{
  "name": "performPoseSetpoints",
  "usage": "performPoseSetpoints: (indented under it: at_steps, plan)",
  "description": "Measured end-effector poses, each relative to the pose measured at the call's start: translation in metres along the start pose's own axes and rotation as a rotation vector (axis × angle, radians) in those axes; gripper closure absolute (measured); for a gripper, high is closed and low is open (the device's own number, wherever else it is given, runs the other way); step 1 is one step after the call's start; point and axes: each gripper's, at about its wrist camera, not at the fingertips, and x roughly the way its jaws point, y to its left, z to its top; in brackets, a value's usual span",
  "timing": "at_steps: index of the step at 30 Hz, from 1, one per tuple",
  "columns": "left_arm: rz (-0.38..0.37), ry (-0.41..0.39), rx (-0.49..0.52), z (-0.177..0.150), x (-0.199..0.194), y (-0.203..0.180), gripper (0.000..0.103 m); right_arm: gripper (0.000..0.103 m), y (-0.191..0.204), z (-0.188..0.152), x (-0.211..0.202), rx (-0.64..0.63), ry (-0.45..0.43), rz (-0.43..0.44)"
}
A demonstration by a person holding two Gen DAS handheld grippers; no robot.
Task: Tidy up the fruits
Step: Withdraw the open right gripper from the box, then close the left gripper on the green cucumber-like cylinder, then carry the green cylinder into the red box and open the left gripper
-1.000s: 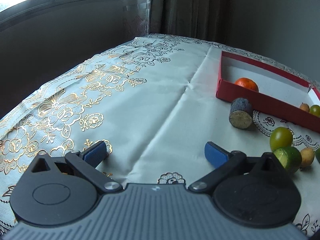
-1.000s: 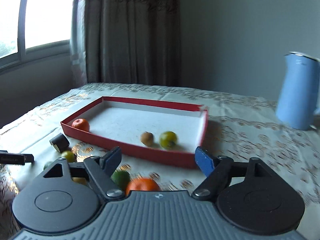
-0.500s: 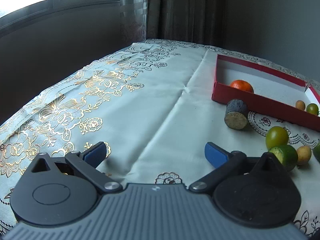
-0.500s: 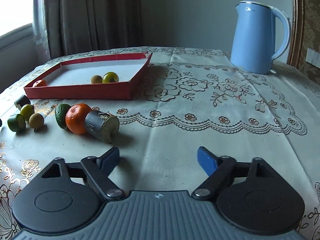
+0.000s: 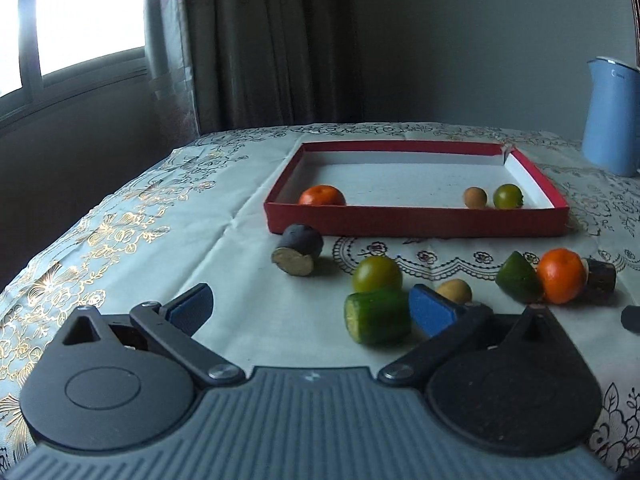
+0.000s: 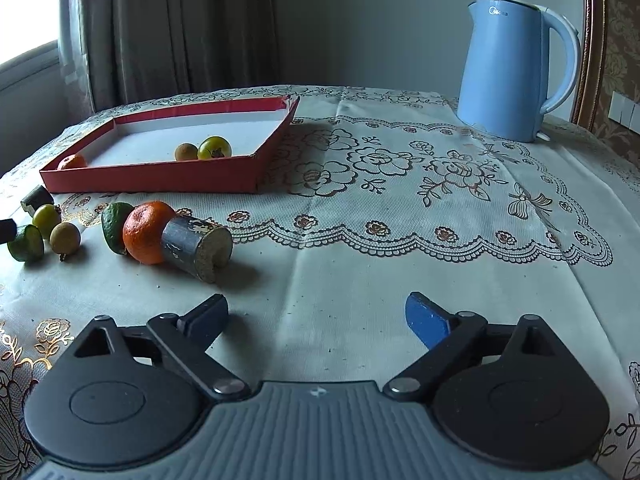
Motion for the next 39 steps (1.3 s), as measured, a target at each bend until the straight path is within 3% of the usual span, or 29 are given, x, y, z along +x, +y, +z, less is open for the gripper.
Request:
performPoseSetpoints:
  at_steps: [7,9,14,16,18,20,23,32,39]
  plan:
    - [0.045,0.056,-0.016,-0.001,0.017,-0.014,0.001,0.007,-0.002,0.0,0.0,0.01,-0.004,0.012]
    - [0.056,0.072,-0.021,-0.002,0.02,-0.014,0.013,0.007,-0.002,-0.001,0.0,0.013,-0.006,0.014]
    - [0.037,0.098,-0.005,-0.007,0.026,-0.018,0.026,0.007,-0.004,-0.001,0.0,0.02,-0.009,0.02]
    - [0.013,0.101,0.003,-0.008,0.025,-0.021,0.037,0.007,-0.004,-0.001,0.0,0.021,-0.009,0.022]
    - [-0.023,0.108,0.005,-0.008,0.025,-0.023,0.058,0.007,-0.004,-0.001,-0.001,0.022,-0.01,0.022]
    - [-0.05,0.107,0.019,-0.008,0.023,-0.027,0.07,0.007,-0.004,-0.001,-0.001,0.024,-0.01,0.023]
    - [-0.047,0.095,0.031,-0.009,0.022,-0.03,0.071,0.007,-0.004,-0.001,-0.001,0.027,-0.011,0.025]
    - [-0.134,0.064,-0.033,-0.006,0.001,-0.011,0.074,0.007,-0.005,0.0,-0.001,0.029,-0.012,0.026]
    - [-0.149,-0.019,0.004,0.02,-0.011,-0.017,0.075,0.006,-0.005,0.0,-0.001,0.029,-0.012,0.026]
